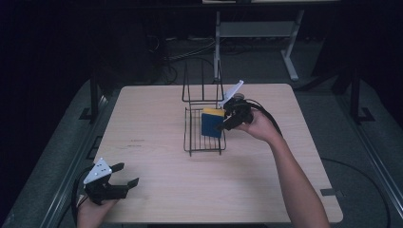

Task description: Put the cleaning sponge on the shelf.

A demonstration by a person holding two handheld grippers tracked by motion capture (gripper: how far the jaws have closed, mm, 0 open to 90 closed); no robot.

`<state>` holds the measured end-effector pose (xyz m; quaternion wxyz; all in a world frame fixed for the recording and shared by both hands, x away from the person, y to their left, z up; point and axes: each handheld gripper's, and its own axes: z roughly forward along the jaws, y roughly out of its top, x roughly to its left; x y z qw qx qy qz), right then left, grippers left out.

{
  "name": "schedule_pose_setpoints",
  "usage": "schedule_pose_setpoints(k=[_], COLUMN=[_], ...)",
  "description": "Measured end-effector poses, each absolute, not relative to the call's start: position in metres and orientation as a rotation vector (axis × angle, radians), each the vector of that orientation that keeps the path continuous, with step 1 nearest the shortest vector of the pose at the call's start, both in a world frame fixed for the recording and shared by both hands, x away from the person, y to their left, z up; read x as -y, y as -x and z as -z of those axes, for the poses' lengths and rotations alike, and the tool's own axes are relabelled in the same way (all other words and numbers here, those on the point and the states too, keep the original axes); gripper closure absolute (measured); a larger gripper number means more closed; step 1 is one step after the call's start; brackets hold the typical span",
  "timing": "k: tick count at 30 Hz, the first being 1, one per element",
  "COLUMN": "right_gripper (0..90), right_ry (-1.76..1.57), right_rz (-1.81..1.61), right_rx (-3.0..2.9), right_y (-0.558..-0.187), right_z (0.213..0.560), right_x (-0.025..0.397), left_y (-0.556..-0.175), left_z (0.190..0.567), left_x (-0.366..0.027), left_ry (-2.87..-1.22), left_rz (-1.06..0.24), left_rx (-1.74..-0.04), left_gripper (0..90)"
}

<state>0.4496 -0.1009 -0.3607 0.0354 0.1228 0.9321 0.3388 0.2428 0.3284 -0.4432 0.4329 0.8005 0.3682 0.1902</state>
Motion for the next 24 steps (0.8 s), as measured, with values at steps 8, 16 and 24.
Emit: schedule_pose_setpoints(k=[8,16,24], right_gripper=[55.2,54.7,55.9], right_ry=[-0.401,-0.433,-0.443], right_rz=[-1.043,-1.021,-1.028], right_rx=[-2.869,-2.875,-2.883], right_y=[-0.457,-0.461,-0.464], right_z=[0.367,0.373,0.377], right_x=[0.096,0.095,0.096], left_y=[-0.243,-0.243,-0.243], left_z=[0.443,0.443,0.443], left_x=[-0.329,-0.329,-0.329], left_ry=[-1.99,-1.995,-1.992], left_rz=[-0.476,-0.477,-0.477], left_rx=[-0.919,-0.915,-0.917], left_gripper=[16.2,16.3,16.3])
